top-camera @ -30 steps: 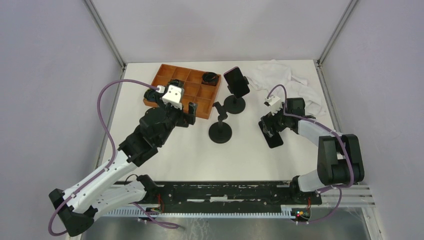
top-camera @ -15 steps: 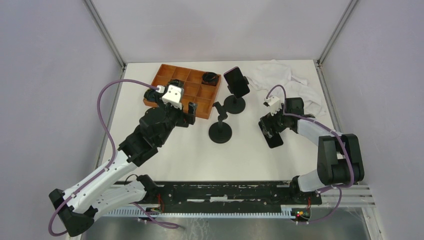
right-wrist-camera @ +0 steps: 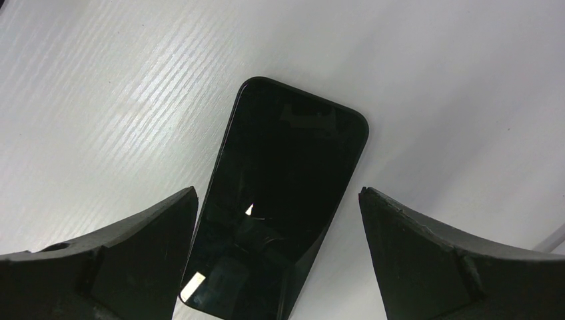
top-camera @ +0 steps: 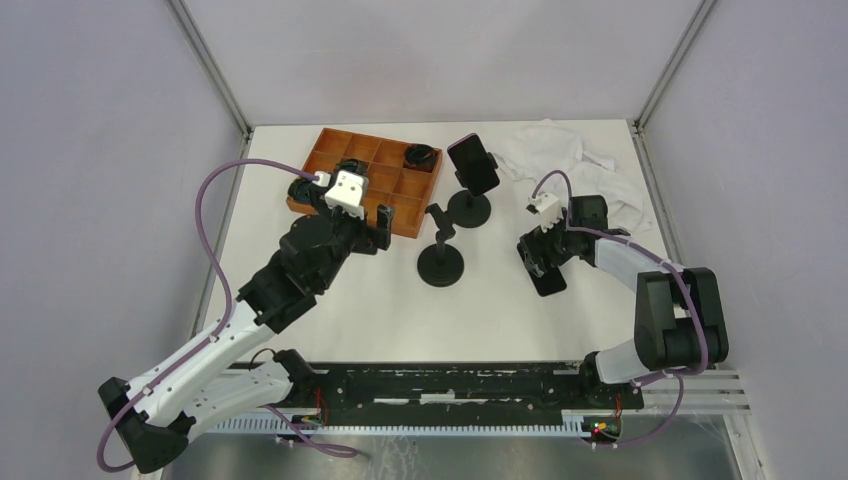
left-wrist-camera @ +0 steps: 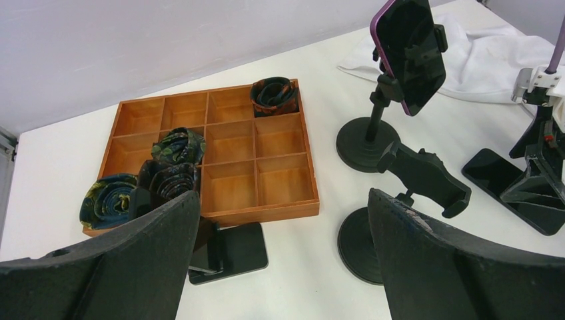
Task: Place the phone on the phone stand
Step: Pick up the phone at the center of the board.
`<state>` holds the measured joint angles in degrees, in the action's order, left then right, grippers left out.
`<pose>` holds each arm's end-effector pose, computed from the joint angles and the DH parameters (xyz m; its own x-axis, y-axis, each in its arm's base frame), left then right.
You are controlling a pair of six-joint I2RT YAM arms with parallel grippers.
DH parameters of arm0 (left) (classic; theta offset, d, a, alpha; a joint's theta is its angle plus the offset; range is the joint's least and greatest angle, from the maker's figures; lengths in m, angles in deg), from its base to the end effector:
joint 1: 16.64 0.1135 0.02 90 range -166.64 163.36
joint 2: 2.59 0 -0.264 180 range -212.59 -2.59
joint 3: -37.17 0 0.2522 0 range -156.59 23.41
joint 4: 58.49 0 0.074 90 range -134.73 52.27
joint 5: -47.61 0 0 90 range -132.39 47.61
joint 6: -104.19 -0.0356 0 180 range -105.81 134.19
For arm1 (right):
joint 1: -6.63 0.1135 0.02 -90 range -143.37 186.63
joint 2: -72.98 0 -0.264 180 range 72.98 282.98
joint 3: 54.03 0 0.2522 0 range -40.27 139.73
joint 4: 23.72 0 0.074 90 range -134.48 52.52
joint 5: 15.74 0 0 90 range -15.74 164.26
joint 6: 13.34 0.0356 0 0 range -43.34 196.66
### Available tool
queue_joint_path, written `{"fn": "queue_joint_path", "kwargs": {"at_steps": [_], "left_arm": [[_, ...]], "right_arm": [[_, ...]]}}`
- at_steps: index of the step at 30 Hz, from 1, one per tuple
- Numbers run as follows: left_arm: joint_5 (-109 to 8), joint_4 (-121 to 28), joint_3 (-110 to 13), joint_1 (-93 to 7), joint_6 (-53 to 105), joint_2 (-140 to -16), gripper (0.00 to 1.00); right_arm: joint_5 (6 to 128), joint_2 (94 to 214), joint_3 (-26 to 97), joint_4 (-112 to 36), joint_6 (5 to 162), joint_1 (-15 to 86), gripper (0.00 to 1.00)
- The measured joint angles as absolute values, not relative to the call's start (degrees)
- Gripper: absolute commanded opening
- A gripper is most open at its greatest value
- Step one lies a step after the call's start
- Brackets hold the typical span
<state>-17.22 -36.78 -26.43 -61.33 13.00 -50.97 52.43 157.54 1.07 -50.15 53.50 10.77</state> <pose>0.1482 -0.1254 0.3651 -0.0734 0.0990 -0.9924 0.3377 0.9388 0.0687 0.2729 0.0330 0.1636 -0.6511 -0.4132 -0.6367 -0.5776 0.8139 0.0625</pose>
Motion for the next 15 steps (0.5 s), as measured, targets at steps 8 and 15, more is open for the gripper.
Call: {"fn": "queue_joint_path", "kwargs": {"at_steps": [8,15], "left_arm": [[-17.2,-36.8,-26.4,-61.3,13.0,-51.0,1.00],[-17.2,-36.8,-26.4,-61.3,13.0,-51.0,1.00]], "right_arm": [[52.3,157.5,1.1,-50.5,53.5,11.1,0.98],[52.3,156.1,0.1,-50.3,54.3,11.5,0.98]]}}
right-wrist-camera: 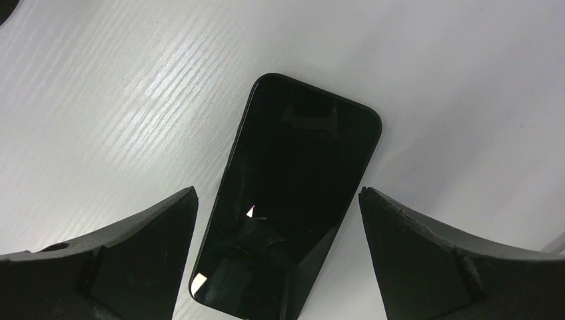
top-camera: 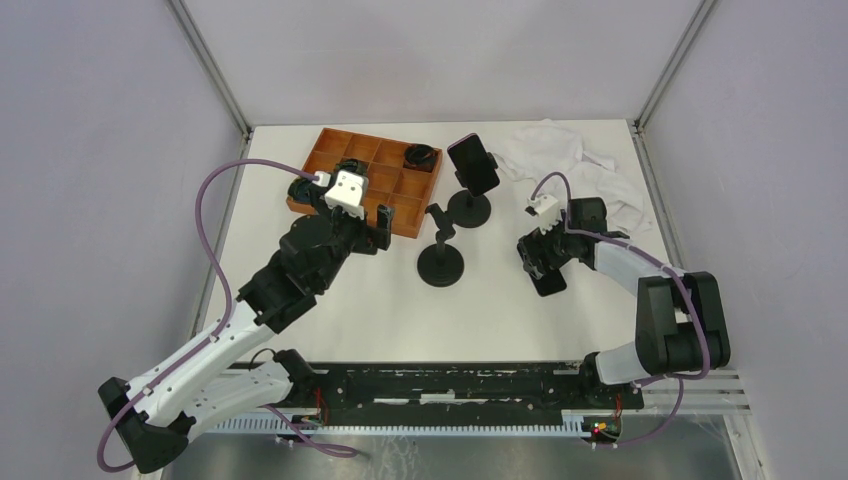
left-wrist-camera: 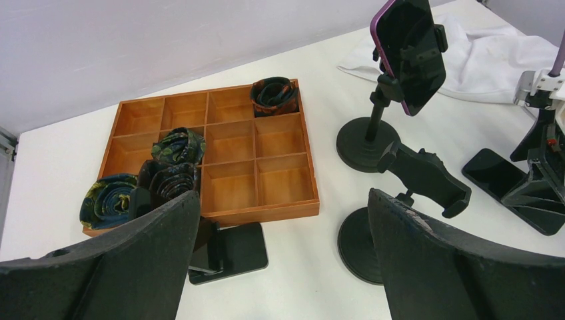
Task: Place the phone on the phone stand
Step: Pick up the phone at the center of the board.
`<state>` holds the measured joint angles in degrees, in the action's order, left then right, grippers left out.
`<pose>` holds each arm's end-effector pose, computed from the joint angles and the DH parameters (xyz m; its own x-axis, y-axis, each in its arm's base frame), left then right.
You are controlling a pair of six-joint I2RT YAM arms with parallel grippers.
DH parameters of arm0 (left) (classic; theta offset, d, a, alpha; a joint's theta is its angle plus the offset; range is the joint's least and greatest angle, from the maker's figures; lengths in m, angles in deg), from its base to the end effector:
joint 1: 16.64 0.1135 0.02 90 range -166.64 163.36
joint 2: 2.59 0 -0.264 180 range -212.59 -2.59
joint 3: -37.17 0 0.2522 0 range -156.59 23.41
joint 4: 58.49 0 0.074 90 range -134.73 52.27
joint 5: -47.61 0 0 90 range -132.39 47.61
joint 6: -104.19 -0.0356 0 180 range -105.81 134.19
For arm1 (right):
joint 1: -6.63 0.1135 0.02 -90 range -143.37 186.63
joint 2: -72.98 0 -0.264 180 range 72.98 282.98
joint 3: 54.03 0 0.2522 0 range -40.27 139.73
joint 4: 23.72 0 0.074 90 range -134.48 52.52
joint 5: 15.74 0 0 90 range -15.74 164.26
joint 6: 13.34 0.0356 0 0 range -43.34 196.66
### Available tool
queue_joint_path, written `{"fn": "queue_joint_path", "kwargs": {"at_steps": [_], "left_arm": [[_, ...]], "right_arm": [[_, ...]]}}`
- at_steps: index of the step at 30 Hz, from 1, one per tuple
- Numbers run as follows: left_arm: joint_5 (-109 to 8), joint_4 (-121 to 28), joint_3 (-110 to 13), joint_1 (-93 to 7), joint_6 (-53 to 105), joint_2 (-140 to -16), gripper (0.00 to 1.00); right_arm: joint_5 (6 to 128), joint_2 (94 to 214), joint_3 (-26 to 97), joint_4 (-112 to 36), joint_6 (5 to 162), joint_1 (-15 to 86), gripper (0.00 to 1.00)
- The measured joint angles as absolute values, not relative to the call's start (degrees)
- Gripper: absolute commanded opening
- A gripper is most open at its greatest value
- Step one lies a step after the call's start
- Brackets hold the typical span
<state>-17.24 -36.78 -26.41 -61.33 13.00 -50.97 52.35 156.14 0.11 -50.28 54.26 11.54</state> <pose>0.1483 -0.1254 0.3649 -0.0736 0.0992 -0.9923 0.3380 0.9386 0.0688 0.2675 0.0363 0.1650 -0.6495 -0.4106 -0.6399 -0.5809 0.8110 0.0692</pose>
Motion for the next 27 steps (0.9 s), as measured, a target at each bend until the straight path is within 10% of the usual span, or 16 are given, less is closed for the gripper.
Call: {"fn": "queue_joint_path", "kwargs": {"at_steps": [27], "left_arm": [[-17.2,-36.8,-26.3,-61.0,13.0,-51.0,1.00]], "right_arm": [[55.2,153.5,-1.4,-49.4,53.8,14.3,0.98]]}}
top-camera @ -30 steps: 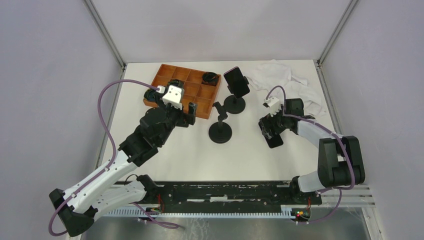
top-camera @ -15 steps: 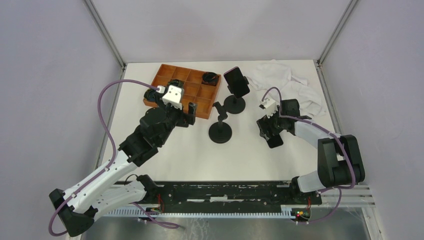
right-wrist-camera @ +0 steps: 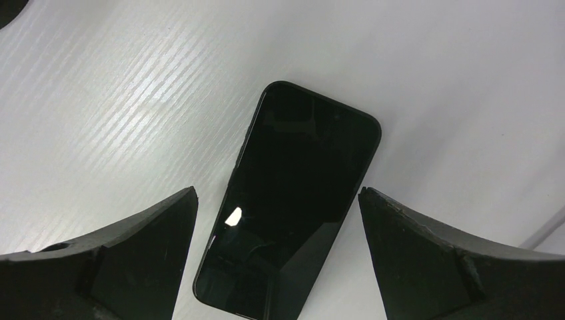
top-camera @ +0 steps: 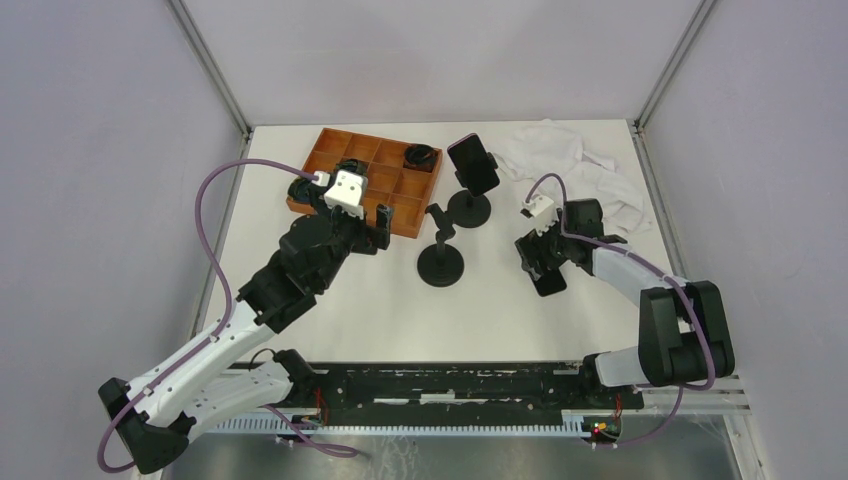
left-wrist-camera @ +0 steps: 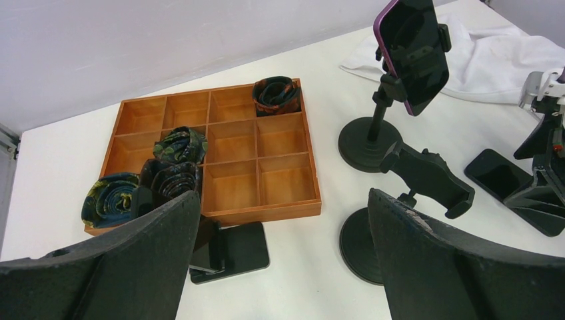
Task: Place the phone on the phone stand
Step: Pick up the phone at the center of the board.
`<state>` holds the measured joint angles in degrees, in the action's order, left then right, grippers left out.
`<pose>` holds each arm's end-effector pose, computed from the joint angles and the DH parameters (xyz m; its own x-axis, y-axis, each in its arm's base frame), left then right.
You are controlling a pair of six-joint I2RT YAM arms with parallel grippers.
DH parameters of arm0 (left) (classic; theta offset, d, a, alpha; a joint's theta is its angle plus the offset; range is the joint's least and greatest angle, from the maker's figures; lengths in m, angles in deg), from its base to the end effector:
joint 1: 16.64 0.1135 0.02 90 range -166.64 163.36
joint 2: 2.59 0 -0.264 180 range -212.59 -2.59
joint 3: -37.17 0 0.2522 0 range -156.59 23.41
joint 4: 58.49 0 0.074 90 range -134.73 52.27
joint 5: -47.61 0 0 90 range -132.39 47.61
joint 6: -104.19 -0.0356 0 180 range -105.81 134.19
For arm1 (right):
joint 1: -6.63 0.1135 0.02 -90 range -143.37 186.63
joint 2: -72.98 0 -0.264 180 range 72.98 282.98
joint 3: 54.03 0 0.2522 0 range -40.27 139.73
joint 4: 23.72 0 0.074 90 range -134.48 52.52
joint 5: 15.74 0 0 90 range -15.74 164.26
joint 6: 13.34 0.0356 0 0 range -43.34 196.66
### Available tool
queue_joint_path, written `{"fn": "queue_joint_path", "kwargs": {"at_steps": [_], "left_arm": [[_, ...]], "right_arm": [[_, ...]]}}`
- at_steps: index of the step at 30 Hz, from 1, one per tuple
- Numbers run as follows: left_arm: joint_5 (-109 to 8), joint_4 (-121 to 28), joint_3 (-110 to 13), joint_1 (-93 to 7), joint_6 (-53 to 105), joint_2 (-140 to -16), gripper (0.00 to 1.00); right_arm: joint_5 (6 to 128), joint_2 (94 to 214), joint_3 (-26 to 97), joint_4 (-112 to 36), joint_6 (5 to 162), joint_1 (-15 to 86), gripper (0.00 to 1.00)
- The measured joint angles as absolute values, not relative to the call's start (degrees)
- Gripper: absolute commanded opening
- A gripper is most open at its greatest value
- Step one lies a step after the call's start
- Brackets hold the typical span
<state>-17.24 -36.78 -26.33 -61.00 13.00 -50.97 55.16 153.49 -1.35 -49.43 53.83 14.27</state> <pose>0.1490 -0.1246 0.3645 -0.0752 0.0998 -0.9922 0.3327 0.9405 0.0694 0.2596 0.0466 0.1696 -0.6112 -0.4519 -0.6498 -0.6027 0.7979 0.0120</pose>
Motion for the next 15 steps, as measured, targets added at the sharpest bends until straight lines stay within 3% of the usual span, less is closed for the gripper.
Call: {"fn": "queue_joint_path", "kwargs": {"at_steps": [15], "left_arm": [[-17.2,-36.8,-26.3,-61.0,13.0,-51.0,1.00]], "right_arm": [[57.0,153.2,-1.8,-47.9,54.0,13.7,0.98]]}}
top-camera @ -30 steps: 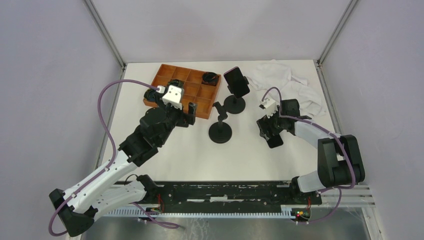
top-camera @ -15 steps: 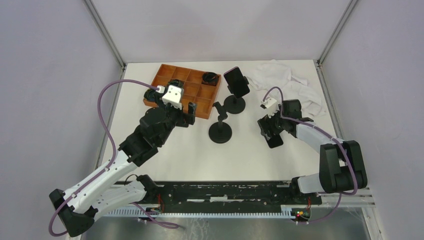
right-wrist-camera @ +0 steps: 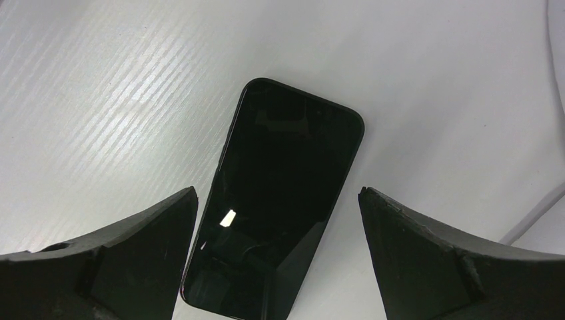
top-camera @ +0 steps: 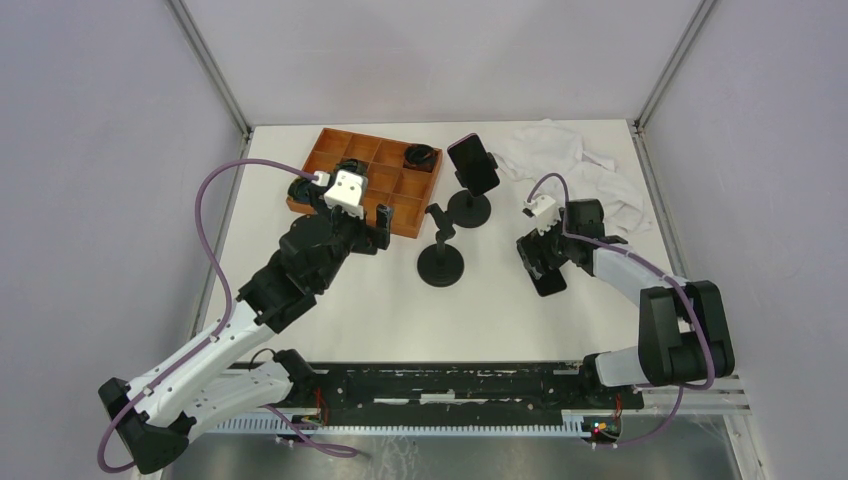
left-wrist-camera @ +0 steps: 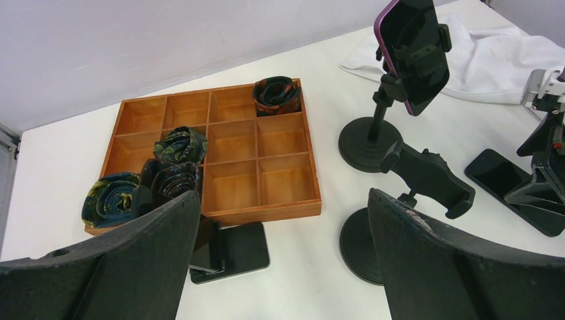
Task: Place the phone on the phone stand
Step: Pick up the phone at the center of the board.
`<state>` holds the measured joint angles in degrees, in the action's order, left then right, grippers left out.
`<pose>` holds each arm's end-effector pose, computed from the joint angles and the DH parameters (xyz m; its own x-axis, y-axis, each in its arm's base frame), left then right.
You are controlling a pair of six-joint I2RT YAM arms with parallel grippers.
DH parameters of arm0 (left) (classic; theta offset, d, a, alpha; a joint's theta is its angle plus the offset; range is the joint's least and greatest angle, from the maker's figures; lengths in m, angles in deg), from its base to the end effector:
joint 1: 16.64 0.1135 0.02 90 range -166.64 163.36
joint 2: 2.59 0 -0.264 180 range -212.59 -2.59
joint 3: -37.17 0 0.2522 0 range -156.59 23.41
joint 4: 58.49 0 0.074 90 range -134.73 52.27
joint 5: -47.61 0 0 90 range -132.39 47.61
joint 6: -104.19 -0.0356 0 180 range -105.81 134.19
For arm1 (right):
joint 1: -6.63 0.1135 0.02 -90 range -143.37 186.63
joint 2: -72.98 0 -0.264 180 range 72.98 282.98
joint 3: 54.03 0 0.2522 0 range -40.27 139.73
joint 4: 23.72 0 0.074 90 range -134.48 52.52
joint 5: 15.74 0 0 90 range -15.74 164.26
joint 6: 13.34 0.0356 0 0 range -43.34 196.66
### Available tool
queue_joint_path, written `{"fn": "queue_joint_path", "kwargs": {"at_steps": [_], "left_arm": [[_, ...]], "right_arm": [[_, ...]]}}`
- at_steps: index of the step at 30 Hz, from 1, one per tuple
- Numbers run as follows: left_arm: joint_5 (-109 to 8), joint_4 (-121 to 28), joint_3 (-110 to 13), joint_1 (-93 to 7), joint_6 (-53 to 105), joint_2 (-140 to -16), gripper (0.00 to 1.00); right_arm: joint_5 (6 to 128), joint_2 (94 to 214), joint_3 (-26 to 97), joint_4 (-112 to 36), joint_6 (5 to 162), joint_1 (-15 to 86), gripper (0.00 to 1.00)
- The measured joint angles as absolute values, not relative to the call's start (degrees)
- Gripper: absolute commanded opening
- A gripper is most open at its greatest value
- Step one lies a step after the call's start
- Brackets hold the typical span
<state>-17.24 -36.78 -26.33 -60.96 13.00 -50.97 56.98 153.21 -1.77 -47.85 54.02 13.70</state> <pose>0.1491 -0.1245 0.3645 -0.0752 0.0997 -0.9922 0.3320 0.9407 0.0694 0.2610 0.0430 0.1702 -0.6078 -0.4458 -0.6572 -0.5770 0.8165 -0.0201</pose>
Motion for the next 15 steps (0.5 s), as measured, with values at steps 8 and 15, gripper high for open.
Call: {"fn": "queue_joint_path", "kwargs": {"at_steps": [8,15], "left_arm": [[-17.2,-36.8,-26.3,-60.9,13.0,-51.0,1.00],[-17.3,-36.8,-26.3,-60.7,13.0,-51.0,1.00]], "right_arm": [[58.0,153.9,-1.8,-47.8,54.4,13.7,0.98],[57.5,156.0,-1.8,-47.7,54.7,13.7,0.98]]}}
